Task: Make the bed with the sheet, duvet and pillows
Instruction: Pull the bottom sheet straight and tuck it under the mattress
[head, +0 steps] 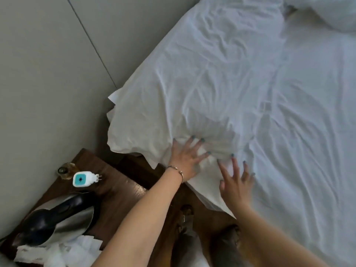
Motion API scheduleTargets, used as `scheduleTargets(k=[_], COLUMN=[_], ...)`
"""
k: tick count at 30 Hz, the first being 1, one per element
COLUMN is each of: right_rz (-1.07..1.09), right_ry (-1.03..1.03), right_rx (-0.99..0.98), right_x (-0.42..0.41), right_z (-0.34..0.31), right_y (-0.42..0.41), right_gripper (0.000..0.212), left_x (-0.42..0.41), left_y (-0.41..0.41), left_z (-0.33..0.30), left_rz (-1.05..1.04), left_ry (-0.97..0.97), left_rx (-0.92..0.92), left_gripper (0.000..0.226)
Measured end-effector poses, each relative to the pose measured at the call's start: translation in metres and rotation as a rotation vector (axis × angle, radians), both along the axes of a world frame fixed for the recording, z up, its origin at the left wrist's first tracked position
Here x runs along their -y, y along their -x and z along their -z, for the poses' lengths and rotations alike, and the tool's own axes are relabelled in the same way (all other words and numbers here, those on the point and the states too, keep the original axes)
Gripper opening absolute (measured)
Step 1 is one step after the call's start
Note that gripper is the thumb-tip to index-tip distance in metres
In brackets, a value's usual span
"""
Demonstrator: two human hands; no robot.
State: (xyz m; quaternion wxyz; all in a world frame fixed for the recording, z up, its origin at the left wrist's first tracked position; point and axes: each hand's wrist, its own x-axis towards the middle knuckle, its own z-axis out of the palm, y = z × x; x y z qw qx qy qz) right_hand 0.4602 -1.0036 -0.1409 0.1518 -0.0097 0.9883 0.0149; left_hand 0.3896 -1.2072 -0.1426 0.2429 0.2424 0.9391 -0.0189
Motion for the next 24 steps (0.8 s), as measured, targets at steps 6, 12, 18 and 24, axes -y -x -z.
scheduleTargets(k=[6, 12, 18, 24], right_rz=[-0.183, 0.246, 0.684, 1.053], right_ry=[-0.020, 0.137, 0.421, 0.590], right_rx=[0.579, 0.079, 0.683, 0.408], right_x=[-0.099, -0.142, -0.217, -0.290], right_z=[0.006, -0.007, 0.009, -0.029], right_y=[-0.033, -0.069, -0.160, -0.255], right_gripper=[0.073, 0.065, 0.071, 0.065], left_x=[-0.035, -0.188, -0.252, -0.372], left_y=[0.008, -0.031, -0.085, -0.164], left_z=[0.001, -0.025, 0.014, -0.029], left_rz=[-0.691, 0.309, 0.149, 0.328], left_ry=[0.245, -0.234, 0.241, 0.299], left_rx=[0.448, -0.228, 0.356, 0.545], left_gripper=[0.074, 0.046, 0.116, 0.064])
